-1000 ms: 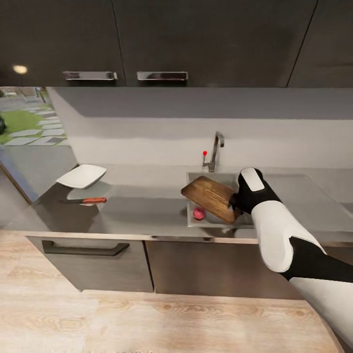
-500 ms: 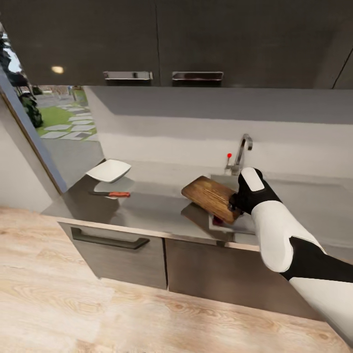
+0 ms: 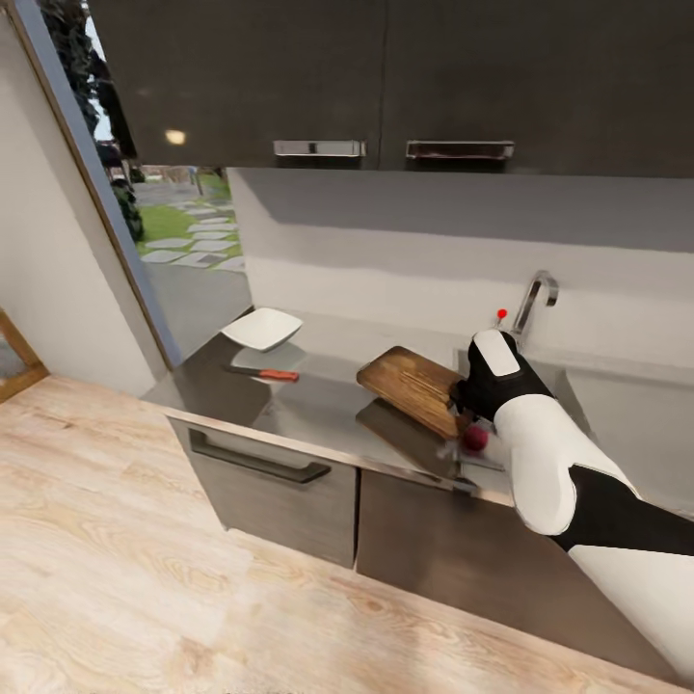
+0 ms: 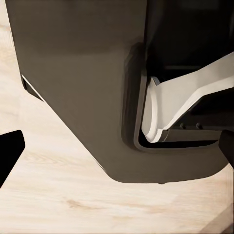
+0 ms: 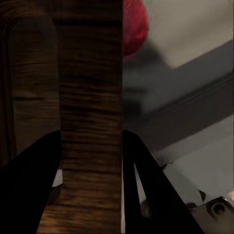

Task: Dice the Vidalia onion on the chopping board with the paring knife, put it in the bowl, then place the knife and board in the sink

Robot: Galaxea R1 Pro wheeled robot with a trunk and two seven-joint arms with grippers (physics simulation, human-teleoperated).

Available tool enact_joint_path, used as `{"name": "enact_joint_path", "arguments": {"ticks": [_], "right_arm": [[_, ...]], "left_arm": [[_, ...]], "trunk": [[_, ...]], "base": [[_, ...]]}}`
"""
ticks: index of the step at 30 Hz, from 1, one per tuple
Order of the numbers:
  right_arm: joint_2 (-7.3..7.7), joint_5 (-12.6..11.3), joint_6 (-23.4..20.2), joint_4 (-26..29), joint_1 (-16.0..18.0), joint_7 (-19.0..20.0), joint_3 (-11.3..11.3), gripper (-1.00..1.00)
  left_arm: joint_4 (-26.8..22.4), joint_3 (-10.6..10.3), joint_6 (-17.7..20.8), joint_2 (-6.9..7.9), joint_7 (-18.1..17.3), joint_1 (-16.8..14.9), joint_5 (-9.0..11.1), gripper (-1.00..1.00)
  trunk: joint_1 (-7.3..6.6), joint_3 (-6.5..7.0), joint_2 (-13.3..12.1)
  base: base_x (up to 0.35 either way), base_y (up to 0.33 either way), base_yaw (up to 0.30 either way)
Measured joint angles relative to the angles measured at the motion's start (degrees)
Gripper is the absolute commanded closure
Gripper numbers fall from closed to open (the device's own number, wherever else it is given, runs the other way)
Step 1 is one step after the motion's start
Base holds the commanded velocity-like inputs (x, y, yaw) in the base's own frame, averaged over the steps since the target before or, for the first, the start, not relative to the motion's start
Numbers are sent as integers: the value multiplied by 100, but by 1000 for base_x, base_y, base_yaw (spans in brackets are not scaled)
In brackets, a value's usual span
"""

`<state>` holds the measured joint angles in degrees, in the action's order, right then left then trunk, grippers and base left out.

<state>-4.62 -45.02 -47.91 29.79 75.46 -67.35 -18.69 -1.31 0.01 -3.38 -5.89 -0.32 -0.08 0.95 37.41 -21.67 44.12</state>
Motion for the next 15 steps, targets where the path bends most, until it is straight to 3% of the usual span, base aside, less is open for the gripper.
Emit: {"name": "enact_joint_path", "arguments": {"ticks": [8,15], "right_arm": [[1,4,3,3,1,-1,-2,100],[2,15,2,3,0,-2,9,100]], "left_arm": [[0,0,1,1,0,0,-1,-100],[-1,4,1,1,0,0,-3,-100]], "trunk": [[-1,0,1],[0,1,0]], "base": [[104,-235,257],[55,-113,86]]}}
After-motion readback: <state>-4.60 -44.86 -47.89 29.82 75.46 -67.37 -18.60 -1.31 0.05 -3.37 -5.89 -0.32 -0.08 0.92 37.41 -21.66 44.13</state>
